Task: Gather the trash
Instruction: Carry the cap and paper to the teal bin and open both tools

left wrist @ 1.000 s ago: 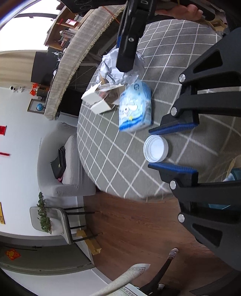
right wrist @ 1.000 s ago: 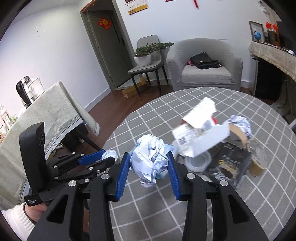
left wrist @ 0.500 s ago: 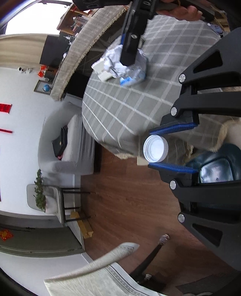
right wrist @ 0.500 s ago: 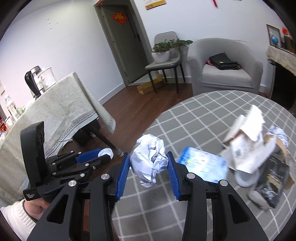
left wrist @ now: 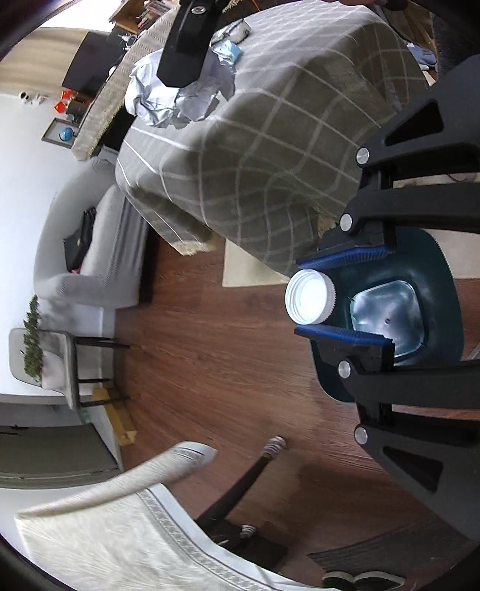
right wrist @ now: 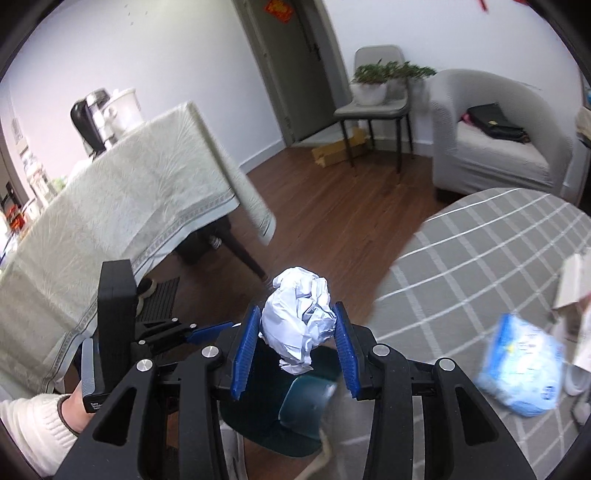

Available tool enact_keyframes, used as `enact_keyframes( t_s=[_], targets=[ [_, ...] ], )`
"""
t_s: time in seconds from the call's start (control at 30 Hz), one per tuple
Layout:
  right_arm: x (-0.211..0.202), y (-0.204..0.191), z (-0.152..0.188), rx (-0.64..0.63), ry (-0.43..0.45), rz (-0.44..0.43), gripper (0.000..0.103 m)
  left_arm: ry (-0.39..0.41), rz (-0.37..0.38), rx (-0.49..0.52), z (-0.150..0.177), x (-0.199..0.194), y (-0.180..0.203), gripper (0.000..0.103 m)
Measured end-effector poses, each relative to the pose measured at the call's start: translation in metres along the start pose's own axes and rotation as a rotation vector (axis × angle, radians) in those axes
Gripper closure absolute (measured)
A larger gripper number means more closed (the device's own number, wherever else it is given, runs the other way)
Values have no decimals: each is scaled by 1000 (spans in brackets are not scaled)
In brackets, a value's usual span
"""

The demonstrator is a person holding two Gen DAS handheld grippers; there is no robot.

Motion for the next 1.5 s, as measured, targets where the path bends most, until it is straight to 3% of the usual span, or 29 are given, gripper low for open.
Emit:
enact_keyframes(
  t_s=[0.27,0.6,0.8,0.97,1.2,1.5],
  targets=[
    [47,-23,-1,-19,-134,-6,62,-126,-51,-18,22,29,-33,70],
    [95,-38,3,-22,-253,0,62,-304,-38,-45,54,69,-60,70],
    [117,-43,5,-21,-306,3,62,-355,-31,-60,66,77,-75,66],
    [138,-48,9,-24,-350,5,62,-339,-20,-61,66,70,-78,66],
    [164,-50,22,-25,-412,14,62,-245,-5,-79,55,45,-85,66],
    [190,-50,40,-26,-482,30,62,-71,-12,-88,30,-5,-84,82]
  ],
)
Point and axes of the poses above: each gripper's, at about its wrist camera, not at the fingertips, and x roughly the way its jaws point, y to its right, z to its underside, the point moved 2 cm from there along x, roughly the way its jaws point, and after that the axes turned 9 degrees about -y, right-handed, at the moved point
